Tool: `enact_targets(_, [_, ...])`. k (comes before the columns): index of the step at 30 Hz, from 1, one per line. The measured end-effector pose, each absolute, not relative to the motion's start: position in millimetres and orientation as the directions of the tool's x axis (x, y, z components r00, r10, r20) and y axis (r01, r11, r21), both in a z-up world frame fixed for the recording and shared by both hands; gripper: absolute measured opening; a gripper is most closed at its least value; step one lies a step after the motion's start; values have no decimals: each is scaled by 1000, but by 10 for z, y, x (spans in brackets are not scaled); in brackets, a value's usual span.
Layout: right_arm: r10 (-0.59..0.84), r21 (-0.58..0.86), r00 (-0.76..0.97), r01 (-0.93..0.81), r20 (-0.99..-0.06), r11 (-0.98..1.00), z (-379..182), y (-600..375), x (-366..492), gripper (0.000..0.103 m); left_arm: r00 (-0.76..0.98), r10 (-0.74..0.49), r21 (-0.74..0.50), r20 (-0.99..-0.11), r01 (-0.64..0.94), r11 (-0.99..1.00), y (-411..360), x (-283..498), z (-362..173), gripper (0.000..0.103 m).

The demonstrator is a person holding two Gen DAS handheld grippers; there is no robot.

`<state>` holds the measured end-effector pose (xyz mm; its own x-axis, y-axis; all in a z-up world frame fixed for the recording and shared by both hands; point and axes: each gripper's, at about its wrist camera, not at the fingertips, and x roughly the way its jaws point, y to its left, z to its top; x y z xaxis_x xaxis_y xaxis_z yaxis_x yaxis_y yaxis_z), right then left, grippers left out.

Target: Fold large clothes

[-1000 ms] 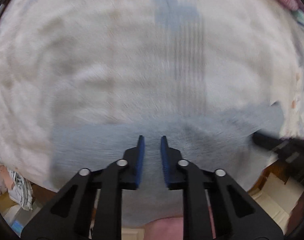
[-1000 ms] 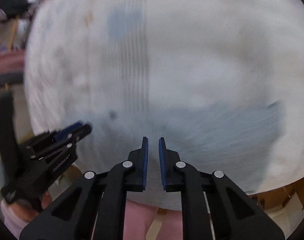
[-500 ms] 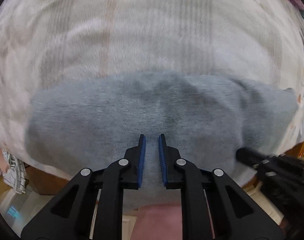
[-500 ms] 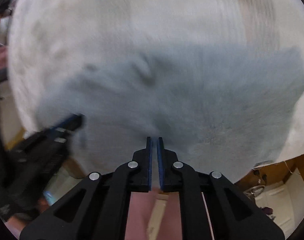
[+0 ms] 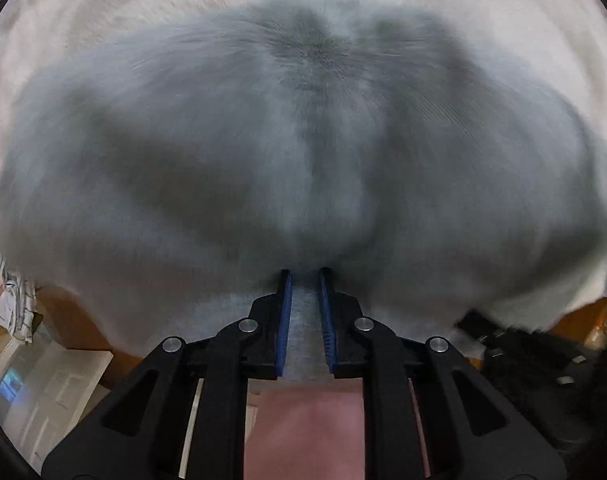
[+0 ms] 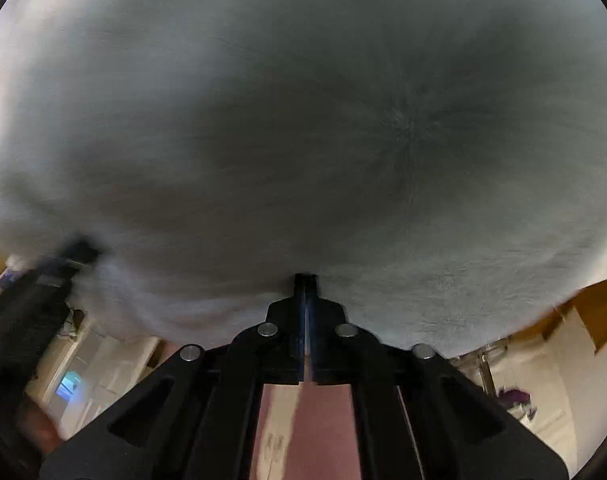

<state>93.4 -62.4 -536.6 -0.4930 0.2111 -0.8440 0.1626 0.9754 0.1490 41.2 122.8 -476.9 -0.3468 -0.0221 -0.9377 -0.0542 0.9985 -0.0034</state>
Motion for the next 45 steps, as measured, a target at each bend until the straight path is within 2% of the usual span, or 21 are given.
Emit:
enact_targets(2, [236,136,-487,232,-841,963,-5168,-656,985,2,-380,25,35,-925,-21,999,1149,468,-4652,13])
enact_targets(6, [298,249,-251,209,-921,946,-4298,-858,1319,4,-244,33,25,-969,34,999,1201,624,-4150,15])
enact_targets(8, [306,272,-170,195,-937,942,-4100,-991,1539,6,-195,18,18,-981,6,1000,1334,802,-4028,16])
enact_targets(11, [340,308,-130,219,-931,926,-4129,-1132,1967,6,-156,95,99,-983,-19,995,1607,1089,-4133,23])
enact_targets(13, [391,351,-203,206,-898,913,-4354,-1180,2088,3,-200,36,57,-979,-99,993,1786,1195,-4314,27])
enact_targets(15, [289,276,-295,86,-911,957,-4583,-1071,2145,0,-220,-21,20,-975,-183,983,1935,1231,-4408,28])
enact_targets(20, [409,367,-252,199,-877,909,-4509,-1777,2062,0,-161,135,137,-978,-5,990,1763,1196,-4266,31])
enact_targets(21, [396,351,-253,206,-883,914,-4472,-1983,2039,0,-154,221,220,-963,25,975,1736,1221,-4252,30])
enact_targets(23, [180,150,-258,132,-949,980,-4471,-2241,2052,0,-175,331,328,-927,45,944,2017,1174,-4334,29])
enact_targets(24, [87,56,-264,122,-961,991,-4477,-2490,2018,0,-193,306,309,-932,18,951,2142,1154,-4365,33])
enact_targets(25, [138,84,-282,197,-949,977,-4516,-2730,1965,0,-215,243,257,-946,-38,966,2338,1123,-4375,43])
enact_targets(26, [112,35,-312,242,-943,970,-4551,-2926,1913,0,-229,301,318,-926,-43,947,2461,1068,-4392,38])
enact_targets(28, [-161,-228,-363,148,-918,962,-4546,-3183,1810,3,-234,479,486,-846,27,873,2629,1048,-4428,29])
enact_targets(29, [-151,-224,-358,173,-922,959,-4486,-3315,1740,3,-263,432,451,-863,-11,893,2736,1017,-4422,30])
enact_targets(31, [27,-81,-306,335,-952,939,-4291,-3479,1615,3,-277,307,349,-910,-116,930,2857,924,-4331,29])
enact_targets(32, [101,-1,-248,382,-963,924,-4133,-3462,1557,3,-256,296,333,-920,-115,936,2837,844,-4257,30])
enact_targets(34, [149,80,-173,354,-973,932,-3938,-3230,1513,6,-220,352,372,-910,-55,927,2681,791,-4138,30])
enact_targets(38, [297,257,-121,266,-947,929,-3888,-2588,1518,6,-183,193,209,-964,-71,975,2091,821,-4110,24])
enact_targets(39, [296,258,-133,243,-946,935,-3978,-2350,1524,7,-177,203,214,-963,-44,976,1831,827,-4208,23])
enact_targets(42, [148,104,-212,207,-966,973,-4494,-1978,1509,8,-221,246,254,-944,-11,967,1566,768,-4472,22])
enact_targets(45, [215,100,-248,406,-945,909,-4626,-2138,1518,9,-230,266,271,-936,10,963,1585,894,-4764,23])
